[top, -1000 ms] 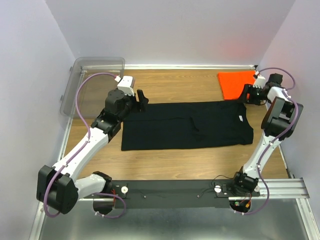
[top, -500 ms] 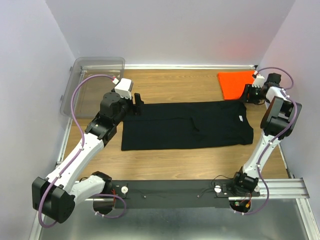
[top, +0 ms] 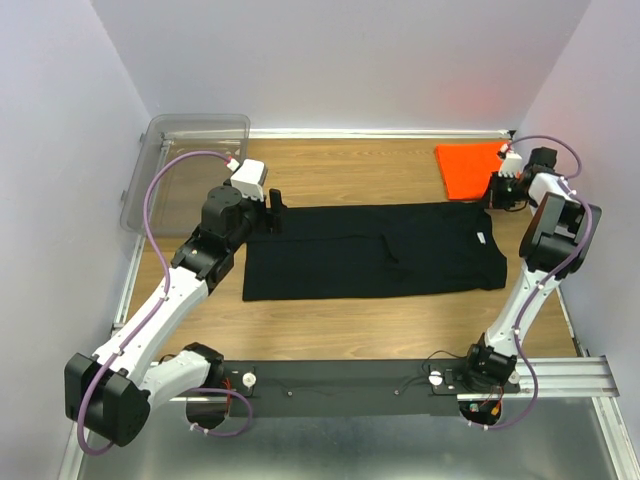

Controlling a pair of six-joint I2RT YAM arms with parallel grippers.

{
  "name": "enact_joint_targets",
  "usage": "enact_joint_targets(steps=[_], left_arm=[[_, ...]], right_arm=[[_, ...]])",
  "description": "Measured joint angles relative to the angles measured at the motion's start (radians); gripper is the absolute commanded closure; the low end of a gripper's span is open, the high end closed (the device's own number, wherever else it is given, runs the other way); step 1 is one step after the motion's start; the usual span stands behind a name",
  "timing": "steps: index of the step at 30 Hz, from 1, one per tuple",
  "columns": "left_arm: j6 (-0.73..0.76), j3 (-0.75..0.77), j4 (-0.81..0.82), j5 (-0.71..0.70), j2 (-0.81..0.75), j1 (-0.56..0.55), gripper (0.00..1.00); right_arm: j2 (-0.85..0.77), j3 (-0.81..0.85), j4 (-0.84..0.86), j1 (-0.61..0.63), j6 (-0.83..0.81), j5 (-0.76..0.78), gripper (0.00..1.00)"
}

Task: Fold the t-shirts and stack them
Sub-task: Fold the tshirt

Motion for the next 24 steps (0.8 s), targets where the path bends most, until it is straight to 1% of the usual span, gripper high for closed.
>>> enact_joint_targets(steps=[8, 13, 19, 24], left_arm=[[0.003, 0.000, 0.000, 0.000, 0.000, 0.007, 0.21], [0.005, 0.000, 0.000, 0.000, 0.001, 0.013, 0.21], [0.008, -0.001, 0.000, 0.000, 0.001, 0.014, 0.21], [0.011, -0.002, 0.000, 0.000, 0.001, 0.019, 0.21]], right_arm=[[-0.114, -0.056, -0.010, 0.015, -0.032, 0.005, 0.99], [-0.196, -0.061, -0.008, 0.071, -0.042, 0.042, 0.99], [-0.206, -0.051, -0.009, 0.129, -0.041, 0.115, 0.99], [-0.196, 0.011, -0.002, 0.162, -0.020, 0.175, 0.99]])
